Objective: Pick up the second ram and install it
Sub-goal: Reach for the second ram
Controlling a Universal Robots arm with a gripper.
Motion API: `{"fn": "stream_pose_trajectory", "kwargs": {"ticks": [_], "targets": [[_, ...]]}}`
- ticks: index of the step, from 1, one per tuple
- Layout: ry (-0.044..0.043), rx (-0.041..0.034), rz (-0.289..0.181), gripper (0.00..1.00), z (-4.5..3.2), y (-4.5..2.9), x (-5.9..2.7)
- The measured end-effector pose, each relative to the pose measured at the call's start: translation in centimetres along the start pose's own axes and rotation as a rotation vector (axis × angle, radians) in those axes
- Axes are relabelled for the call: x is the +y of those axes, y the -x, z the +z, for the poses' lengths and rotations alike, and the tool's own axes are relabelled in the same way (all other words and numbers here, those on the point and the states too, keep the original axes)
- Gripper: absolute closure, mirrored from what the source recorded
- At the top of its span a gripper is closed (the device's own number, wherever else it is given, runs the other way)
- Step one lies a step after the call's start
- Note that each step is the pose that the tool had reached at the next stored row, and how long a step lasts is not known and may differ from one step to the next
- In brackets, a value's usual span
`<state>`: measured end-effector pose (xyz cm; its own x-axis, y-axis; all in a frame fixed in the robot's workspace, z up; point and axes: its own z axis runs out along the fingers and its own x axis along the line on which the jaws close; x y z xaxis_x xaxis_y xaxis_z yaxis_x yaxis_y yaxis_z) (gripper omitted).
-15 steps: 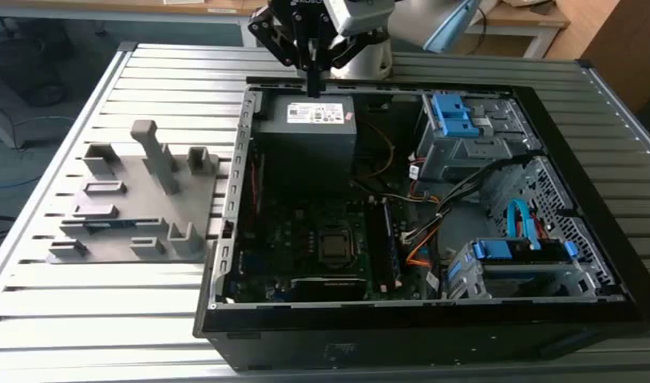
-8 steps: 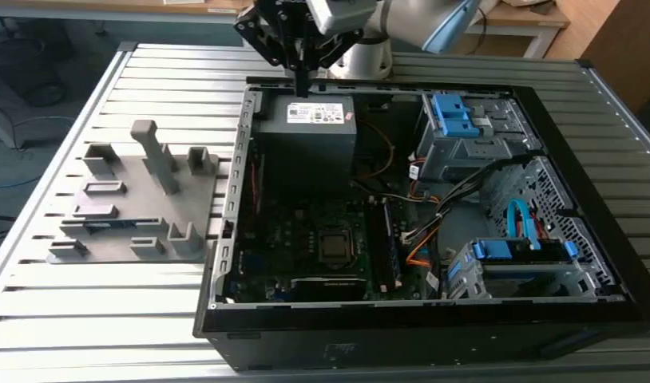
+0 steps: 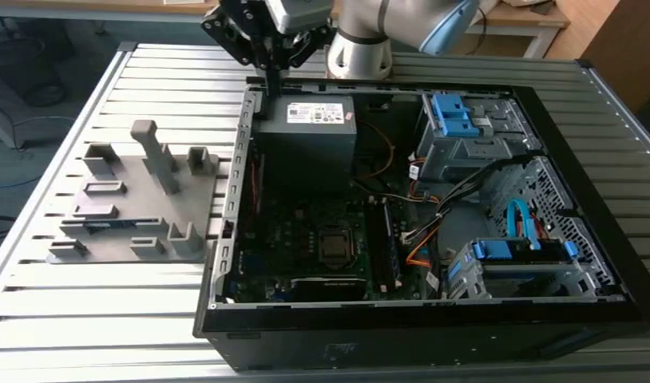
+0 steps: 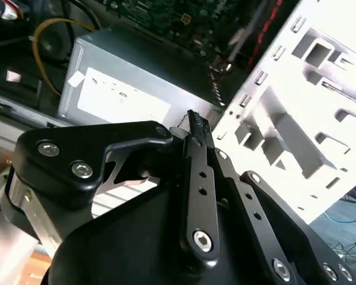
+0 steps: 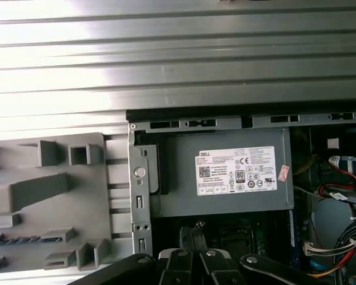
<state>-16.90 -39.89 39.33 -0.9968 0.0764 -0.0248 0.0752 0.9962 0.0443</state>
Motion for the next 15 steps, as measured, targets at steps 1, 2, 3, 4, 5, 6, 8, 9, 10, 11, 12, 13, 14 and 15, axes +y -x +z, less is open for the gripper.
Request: {"fn": "stream_pose_trajectory", "kwargs": {"ticks": [1, 2, 3, 4, 5, 6, 8, 9, 10, 11, 12, 13, 14, 15], "targets": [[0.0, 0.0, 0.0, 0.9, 0.0, -0.21, -0.02], [0.0, 0.0001, 0.0, 0.9, -0.01, -0.45, -0.04], [0.0, 0.0001, 0.0, 0.9, -0.02, -0.72, -0.05], [-0.0001, 0.0001, 0.0, 0.9, -0.03, -1.0, -0.08], [0.0, 0.0001, 0.0, 0.9, -0.04, -1.3, -0.1], [0.0, 0.0, 0.0, 0.9, -0.04, -1.61, -0.12], [0.0001, 0.0, 0.0, 0.9, -0.05, -2.23, -0.17], [0.0001, 0.0, 0.0, 0.9, -0.06, -2.53, -0.19], [0.0, 0.0, 0.0, 0.9, -0.07, -2.86, -0.22], [0.0001, 0.0, 0.0, 0.9, -0.07, -3.13, -0.24], [0.0001, 0.0, 0.0, 0.9, -0.08, -3.39, -0.26], [0.0, 0.0, 0.0, 0.9, -0.09, -3.64, -0.27], [0.0, 0.0001, 0.0, 0.9, -0.1, -3.91, -0.3], [0.0, 0.0001, 0.0, 0.9, -0.1, -4.17, -0.31]]}}
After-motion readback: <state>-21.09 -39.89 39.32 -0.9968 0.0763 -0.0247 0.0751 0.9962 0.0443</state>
